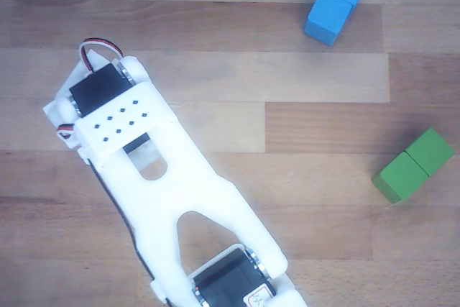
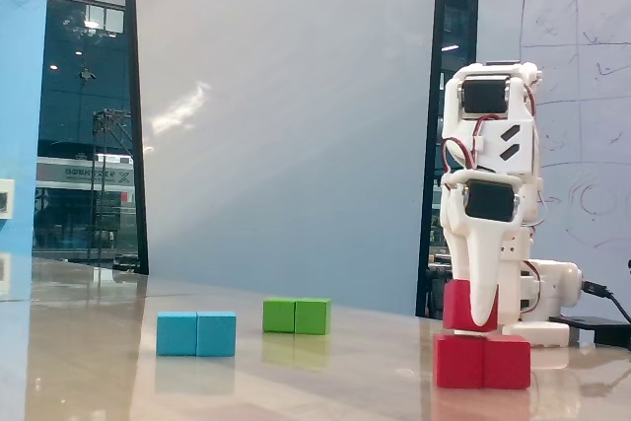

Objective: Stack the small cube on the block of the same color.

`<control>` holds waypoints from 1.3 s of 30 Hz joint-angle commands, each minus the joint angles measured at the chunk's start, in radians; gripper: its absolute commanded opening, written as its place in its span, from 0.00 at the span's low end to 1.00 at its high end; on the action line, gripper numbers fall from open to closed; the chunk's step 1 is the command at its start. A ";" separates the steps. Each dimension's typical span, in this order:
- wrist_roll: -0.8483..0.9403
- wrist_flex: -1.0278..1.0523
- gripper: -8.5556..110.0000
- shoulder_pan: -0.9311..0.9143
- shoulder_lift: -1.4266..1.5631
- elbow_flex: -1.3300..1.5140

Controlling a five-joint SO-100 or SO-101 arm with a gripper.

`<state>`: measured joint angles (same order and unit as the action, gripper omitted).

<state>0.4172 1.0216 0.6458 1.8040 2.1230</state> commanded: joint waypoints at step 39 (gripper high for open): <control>-0.002 0.097 0.36 -0.321 0.491 -0.101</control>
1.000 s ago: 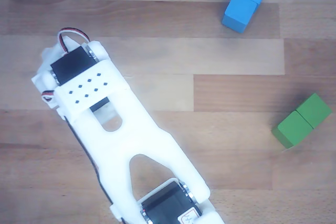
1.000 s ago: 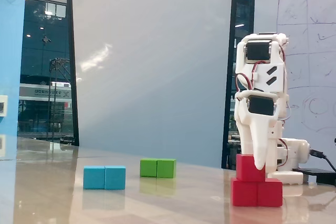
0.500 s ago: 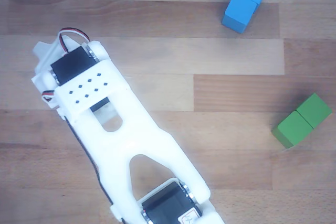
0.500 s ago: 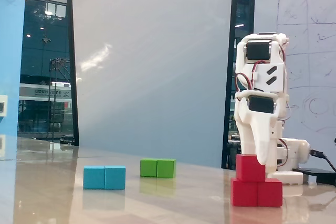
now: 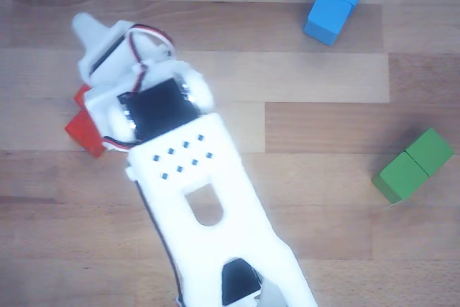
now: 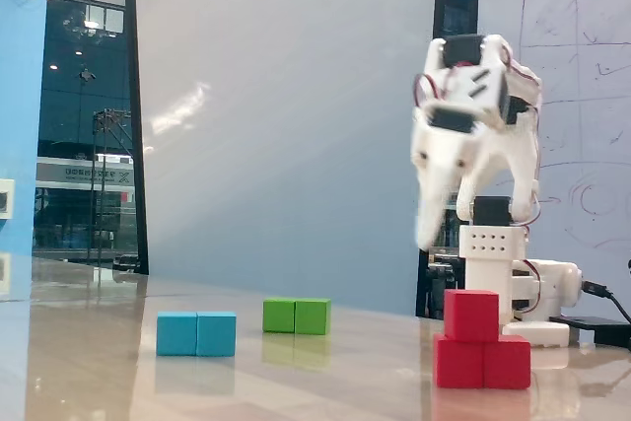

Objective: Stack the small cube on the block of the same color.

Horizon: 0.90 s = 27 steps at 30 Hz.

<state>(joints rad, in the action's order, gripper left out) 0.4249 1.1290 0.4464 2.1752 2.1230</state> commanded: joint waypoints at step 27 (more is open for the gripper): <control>-0.477 -0.278 0.36 -0.460 0.635 0.600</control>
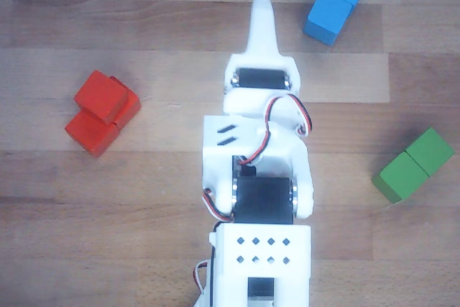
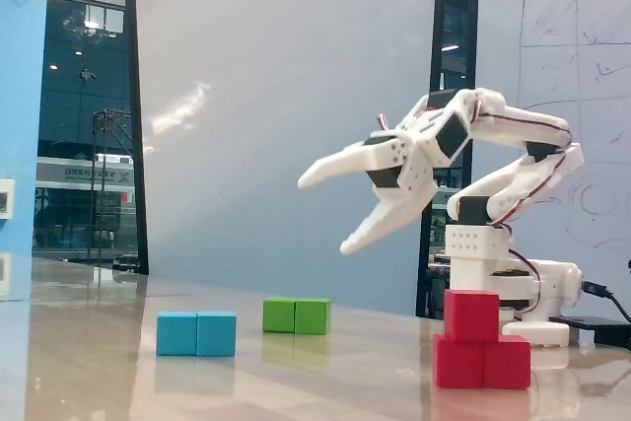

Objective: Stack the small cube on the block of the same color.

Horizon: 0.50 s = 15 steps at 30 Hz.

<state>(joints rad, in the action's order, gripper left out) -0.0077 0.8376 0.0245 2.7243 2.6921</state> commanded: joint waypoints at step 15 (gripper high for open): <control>0.055 0.130 0.36 -0.055 0.436 0.302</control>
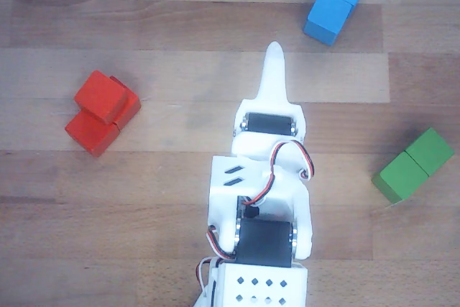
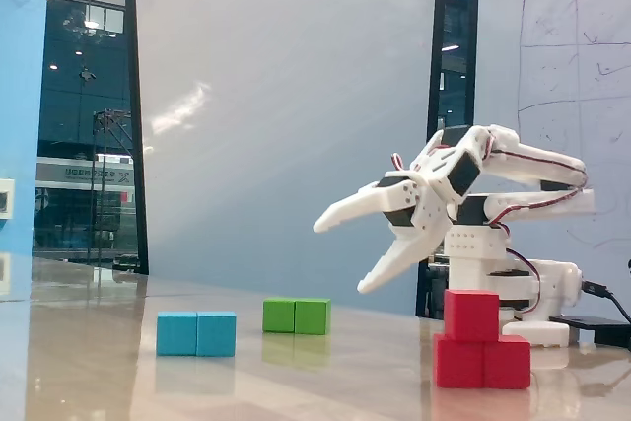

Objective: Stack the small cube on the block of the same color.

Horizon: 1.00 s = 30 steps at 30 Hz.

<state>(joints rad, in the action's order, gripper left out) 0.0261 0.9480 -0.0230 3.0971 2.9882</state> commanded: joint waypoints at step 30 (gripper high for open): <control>0.031 0.357 0.25 -0.020 0.357 0.061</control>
<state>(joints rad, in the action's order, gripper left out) 0.0460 1.3023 -0.0522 3.4192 3.0649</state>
